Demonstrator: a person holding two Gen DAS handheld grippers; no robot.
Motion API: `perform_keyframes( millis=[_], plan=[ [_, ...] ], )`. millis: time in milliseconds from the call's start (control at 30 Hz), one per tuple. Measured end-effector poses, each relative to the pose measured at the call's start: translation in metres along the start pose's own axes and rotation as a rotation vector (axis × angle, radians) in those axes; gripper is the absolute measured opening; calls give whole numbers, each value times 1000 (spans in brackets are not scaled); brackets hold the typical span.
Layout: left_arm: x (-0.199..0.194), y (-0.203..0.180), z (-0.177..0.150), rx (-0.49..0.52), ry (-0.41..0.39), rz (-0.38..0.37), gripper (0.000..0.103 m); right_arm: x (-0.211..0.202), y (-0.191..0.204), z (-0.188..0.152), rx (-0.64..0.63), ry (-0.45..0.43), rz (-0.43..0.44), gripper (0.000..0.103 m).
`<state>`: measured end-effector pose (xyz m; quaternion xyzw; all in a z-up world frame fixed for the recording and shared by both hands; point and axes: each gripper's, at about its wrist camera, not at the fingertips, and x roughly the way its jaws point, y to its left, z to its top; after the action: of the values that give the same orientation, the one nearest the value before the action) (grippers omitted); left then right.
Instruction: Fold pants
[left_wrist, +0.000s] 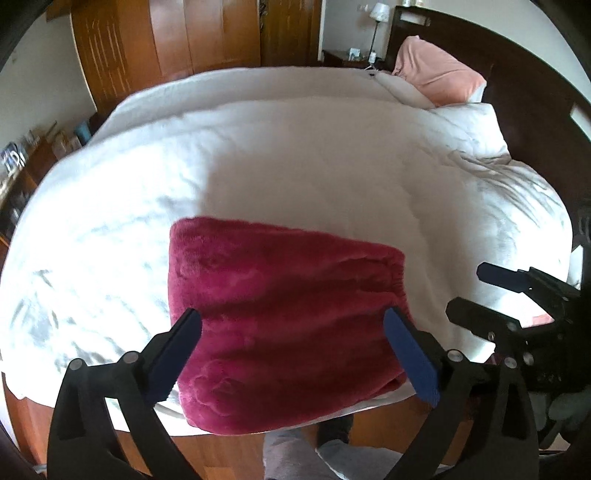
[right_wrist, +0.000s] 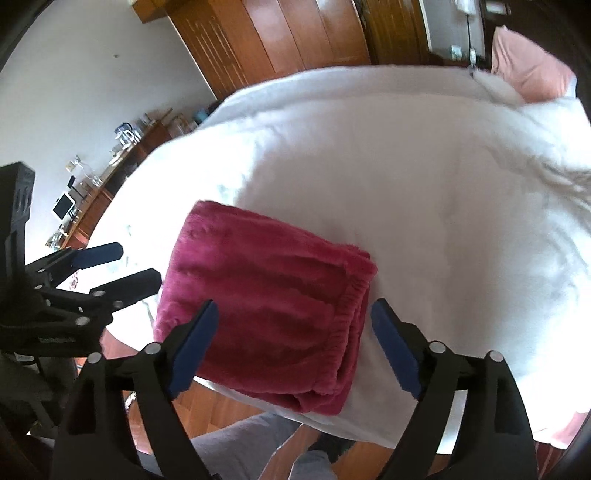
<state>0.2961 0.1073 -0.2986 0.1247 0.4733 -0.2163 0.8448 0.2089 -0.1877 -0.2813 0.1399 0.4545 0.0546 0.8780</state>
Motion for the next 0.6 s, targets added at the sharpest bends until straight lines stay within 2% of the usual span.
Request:
perform_keyframes(
  millis=[133,267,433,600],
  plan=[
    [-17,-10,1,37,-53,20,98,-16,6,0,-6,-35,3,94],
    [-28,-14,2,59,-88,34,98,-19,1,-6,6,-34,-9,95],
    [-21,-11,-4,61,-75,56,98,-5,-15,-13,62,-13,-13,95],
    [-2,-2,-10,43,-40,93,98,24,-28,-20,103,43,-13,95]
  ],
)
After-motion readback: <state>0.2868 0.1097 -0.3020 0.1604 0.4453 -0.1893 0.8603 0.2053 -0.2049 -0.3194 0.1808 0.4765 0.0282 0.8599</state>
